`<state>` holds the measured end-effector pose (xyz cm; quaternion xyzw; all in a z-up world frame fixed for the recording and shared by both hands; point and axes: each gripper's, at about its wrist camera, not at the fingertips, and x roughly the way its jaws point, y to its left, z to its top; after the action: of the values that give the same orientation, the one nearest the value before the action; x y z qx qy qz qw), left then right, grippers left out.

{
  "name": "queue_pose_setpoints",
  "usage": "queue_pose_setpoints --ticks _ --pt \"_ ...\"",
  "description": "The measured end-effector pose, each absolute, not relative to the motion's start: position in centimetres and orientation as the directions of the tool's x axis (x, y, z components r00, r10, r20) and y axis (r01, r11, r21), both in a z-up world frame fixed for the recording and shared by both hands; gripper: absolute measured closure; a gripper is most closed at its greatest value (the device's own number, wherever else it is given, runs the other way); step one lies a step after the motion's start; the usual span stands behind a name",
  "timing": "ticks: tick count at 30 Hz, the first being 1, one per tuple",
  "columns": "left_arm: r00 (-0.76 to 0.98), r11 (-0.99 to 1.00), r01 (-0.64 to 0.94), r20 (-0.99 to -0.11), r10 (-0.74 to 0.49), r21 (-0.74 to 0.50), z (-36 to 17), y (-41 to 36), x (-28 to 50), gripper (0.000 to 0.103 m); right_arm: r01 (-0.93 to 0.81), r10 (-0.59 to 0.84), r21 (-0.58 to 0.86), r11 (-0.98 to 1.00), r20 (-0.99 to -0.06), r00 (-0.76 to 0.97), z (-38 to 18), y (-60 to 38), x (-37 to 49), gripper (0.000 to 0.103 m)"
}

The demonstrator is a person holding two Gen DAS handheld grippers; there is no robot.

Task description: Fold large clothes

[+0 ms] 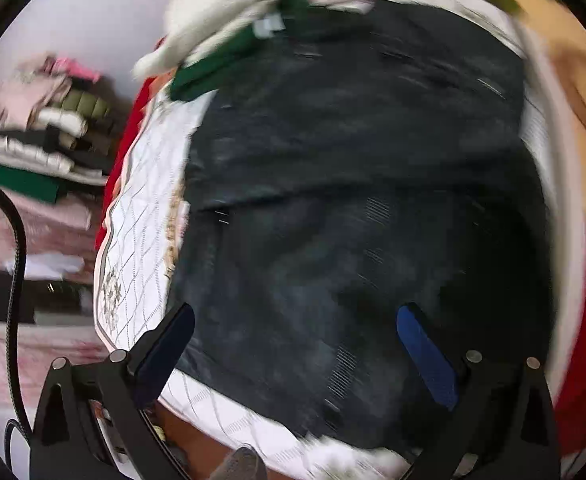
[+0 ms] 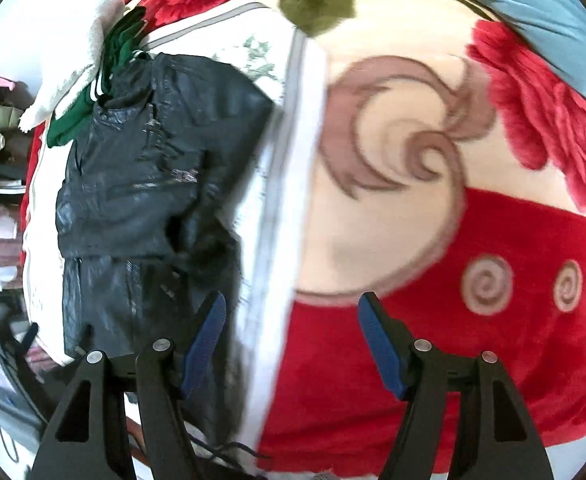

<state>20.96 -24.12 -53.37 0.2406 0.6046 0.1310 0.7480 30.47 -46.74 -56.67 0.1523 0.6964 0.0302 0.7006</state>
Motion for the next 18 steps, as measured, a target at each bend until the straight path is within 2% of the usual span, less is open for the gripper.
queue_pose_setpoints --ticks 4,9,14,18 --pt "0.243 0.806 0.201 -0.825 0.509 0.557 -55.1 -30.1 18.5 0.0 0.197 0.248 0.243 0.95 -0.969 0.004 -57.6 -49.9 29.1 0.032" --pt "0.281 0.706 0.284 -0.76 0.586 0.649 -57.8 -35.1 17.2 0.0 0.22 0.232 0.222 0.95 -0.973 -0.02 -58.8 -52.2 28.2 0.032" --pt "0.223 0.683 0.272 -0.735 0.641 0.678 -60.7 -35.6 17.9 0.0 0.213 0.226 0.212 0.954 -0.973 -0.045 -60.0 -53.0 28.4 0.032" --pt "0.188 0.71 0.238 -0.749 0.636 0.663 -60.8 -34.9 18.2 0.0 0.185 0.237 0.222 0.957 -0.97 -0.063 -60.7 -52.3 29.3 0.032"
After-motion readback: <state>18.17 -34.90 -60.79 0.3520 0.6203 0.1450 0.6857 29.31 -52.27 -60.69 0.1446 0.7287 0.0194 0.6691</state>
